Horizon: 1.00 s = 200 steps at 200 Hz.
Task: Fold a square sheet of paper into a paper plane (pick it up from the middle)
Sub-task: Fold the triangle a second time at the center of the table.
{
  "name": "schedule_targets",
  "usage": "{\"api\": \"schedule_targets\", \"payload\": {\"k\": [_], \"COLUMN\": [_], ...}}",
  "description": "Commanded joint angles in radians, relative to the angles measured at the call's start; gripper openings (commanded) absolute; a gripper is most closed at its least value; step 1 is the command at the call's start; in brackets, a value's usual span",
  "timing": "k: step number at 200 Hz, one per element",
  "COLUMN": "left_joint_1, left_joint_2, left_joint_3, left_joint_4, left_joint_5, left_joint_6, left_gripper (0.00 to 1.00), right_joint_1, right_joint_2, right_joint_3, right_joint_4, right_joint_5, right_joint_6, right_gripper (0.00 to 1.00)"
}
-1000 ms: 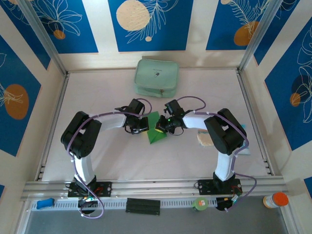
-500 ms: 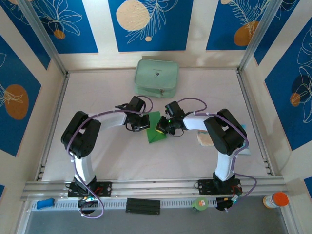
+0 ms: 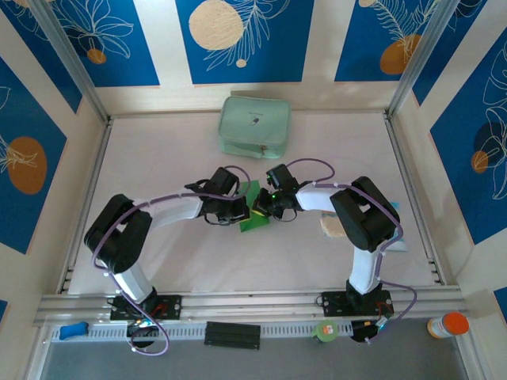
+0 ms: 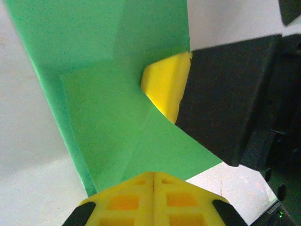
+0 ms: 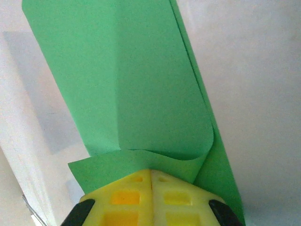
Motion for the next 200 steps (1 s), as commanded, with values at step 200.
{"api": "schedule_targets", "payload": {"k": [200], "left_joint_1": [-0.011], "left_joint_2": [0.093], "left_joint_3": [-0.066], "left_joint_4": [-0.016], "left_joint_5": [-0.03], "left_joint_6": [-0.013], "left_gripper": [0.05], "right_joint_1": [0.005], "right_joint_2": [0.087], "right_joint_3": [-0.01], "right_joint_4": [-0.17], "right_joint_5": [0.073], "right_joint_6": [0.011], "right_gripper": [0.03]}}
